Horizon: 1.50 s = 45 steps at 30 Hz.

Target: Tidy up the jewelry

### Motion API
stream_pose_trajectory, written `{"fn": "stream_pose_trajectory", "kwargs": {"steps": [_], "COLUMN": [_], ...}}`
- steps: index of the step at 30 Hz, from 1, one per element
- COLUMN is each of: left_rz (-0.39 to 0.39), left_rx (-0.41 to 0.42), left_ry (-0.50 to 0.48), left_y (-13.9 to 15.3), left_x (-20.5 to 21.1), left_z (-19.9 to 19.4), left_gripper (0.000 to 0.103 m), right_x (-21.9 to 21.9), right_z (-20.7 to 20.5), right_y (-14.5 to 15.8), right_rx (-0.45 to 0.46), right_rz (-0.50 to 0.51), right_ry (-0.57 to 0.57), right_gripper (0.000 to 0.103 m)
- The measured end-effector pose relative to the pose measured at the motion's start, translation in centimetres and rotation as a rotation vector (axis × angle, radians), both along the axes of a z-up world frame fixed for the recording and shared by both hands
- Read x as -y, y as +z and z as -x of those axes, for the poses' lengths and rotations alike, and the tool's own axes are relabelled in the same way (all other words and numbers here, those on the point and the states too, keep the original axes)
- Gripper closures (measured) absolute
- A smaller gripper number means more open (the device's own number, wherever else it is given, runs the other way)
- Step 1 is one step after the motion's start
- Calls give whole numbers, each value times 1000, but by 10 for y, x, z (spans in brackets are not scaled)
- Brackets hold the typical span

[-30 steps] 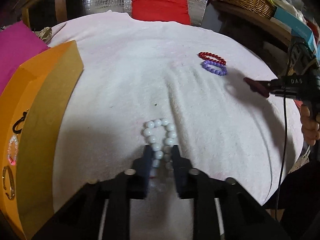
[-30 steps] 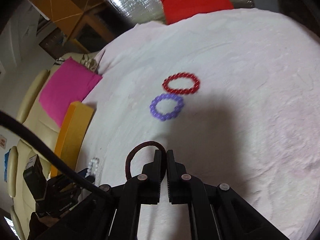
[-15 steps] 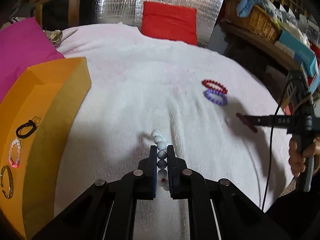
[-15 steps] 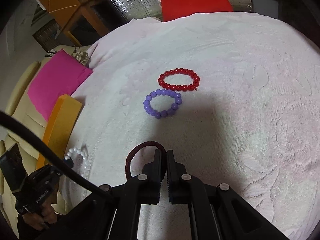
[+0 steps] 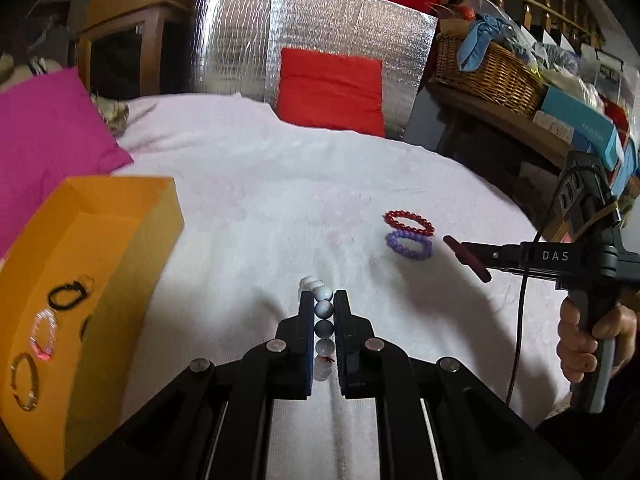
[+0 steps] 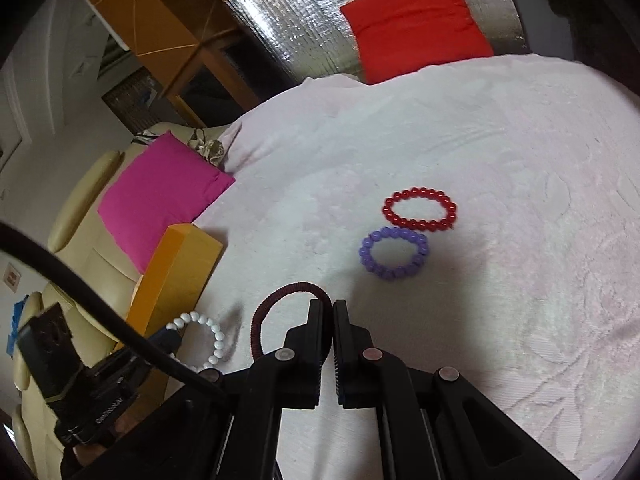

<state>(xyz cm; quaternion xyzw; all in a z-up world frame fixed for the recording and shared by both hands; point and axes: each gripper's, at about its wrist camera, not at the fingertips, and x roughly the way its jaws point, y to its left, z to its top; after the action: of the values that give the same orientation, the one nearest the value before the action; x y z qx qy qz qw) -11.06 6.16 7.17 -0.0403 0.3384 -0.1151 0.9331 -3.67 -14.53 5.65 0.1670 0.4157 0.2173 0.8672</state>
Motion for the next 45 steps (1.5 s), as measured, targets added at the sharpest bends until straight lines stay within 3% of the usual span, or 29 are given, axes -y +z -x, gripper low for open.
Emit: {"fn": "stream_pose_trajectory", "kwargs": {"steps": [6,14,22,45], "left_rz": [-99,-149,-160,-182], "left_rx": [-38,-38,-59,-80], "left_ry": [56,131,217,259], "left_y": [-7,-8,-9,-11], "left_x": [4,-3,-11,-16], "left_z": [-4,-8,-11,-13], "left_gripper": [93,93,93,93], "right_x": [-24,-50,-68,-82], "right_z": [3,7,15,15], "right_y": [2,-3,0,-5], "right_rx": [37,58,107,118], "right_rz": [44,105,154,184], "right_ry": [29,72,86,102], "right_gripper": [98,98,98,98]}}
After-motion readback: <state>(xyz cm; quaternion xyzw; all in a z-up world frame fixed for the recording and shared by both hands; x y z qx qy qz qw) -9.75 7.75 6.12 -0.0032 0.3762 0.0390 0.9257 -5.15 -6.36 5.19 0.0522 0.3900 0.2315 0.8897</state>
